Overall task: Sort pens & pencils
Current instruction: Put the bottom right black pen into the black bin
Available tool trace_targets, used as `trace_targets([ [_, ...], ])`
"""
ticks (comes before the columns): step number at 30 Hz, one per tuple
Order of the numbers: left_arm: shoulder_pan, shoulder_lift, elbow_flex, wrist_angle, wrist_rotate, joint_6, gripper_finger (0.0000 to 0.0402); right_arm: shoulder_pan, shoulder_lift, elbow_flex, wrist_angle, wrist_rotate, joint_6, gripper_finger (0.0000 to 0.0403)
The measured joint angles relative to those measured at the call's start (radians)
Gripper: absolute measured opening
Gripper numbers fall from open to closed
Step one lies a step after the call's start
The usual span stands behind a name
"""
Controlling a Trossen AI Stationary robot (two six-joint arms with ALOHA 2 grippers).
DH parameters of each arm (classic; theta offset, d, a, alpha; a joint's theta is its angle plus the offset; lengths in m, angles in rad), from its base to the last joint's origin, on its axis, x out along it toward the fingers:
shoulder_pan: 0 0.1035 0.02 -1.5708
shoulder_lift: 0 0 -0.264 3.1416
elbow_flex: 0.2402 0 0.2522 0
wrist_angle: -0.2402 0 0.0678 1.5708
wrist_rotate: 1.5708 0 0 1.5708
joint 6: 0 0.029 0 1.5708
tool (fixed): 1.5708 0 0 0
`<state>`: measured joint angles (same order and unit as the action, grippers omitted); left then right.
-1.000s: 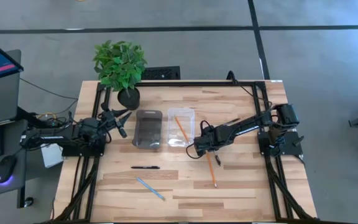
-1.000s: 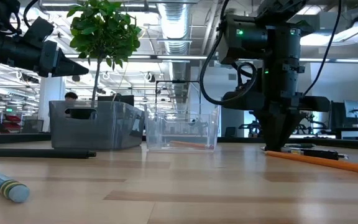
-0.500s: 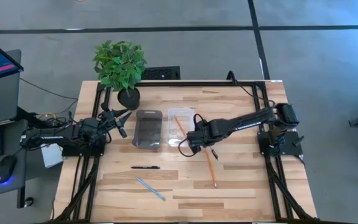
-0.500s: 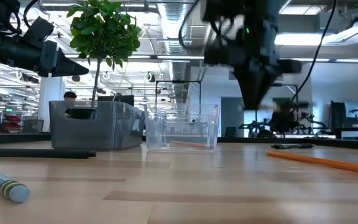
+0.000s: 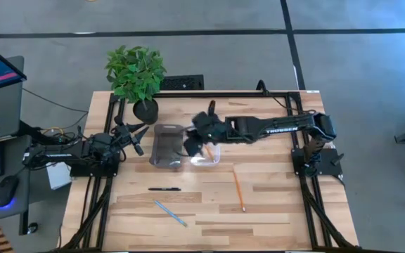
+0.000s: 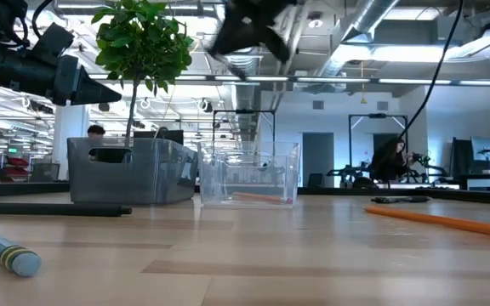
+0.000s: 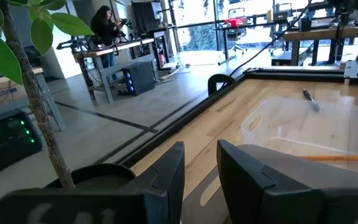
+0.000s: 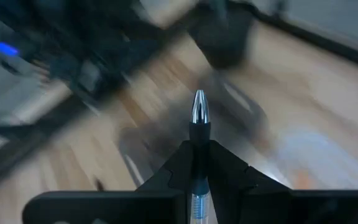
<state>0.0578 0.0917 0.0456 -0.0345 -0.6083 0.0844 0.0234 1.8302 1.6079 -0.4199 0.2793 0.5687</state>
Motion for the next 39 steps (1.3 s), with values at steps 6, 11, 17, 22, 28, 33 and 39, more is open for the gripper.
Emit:
trace_targets([
  [6, 0.000, 0.000, 0.001, -0.004, 0.006, -0.031, 0.0086, -0.056, 0.076, -0.002, 0.218, -0.093, -0.074, 0.0060],
  [11, 0.000, 0.001, 0.048, -0.148, 0.102, -0.051, 0.0086, -0.077, 0.205, 0.028, 0.334, -0.218, -0.081, 0.0060],
  [17, 0.000, -0.003, 0.108, -0.233, 0.116, -0.105, 0.0086, -0.086, 0.329, 0.130, 0.329, -0.235, -0.127, 0.0060],
  [22, -0.001, -0.003, 0.116, -0.242, 0.137, -0.112, 0.0086, -0.091, 0.400, 0.220, 0.324, -0.274, -0.127, 0.0060],
  [28, -0.001, -0.003, 0.116, -0.244, 0.136, -0.117, 0.0086, -0.091, 0.466, 0.283, 0.248, -0.305, -0.109, 0.0060],
  [33, -0.001, -0.003, 0.116, -0.244, 0.135, -0.118, 0.0086, -0.093, 0.486, 0.288, 0.197, -0.305, -0.044, 0.0060],
  [39, -0.001, -0.003, 0.117, -0.246, 0.133, -0.117, 0.0086, -0.098, 0.489, 0.285, 0.182, -0.307, -0.042, 0.0066],
])
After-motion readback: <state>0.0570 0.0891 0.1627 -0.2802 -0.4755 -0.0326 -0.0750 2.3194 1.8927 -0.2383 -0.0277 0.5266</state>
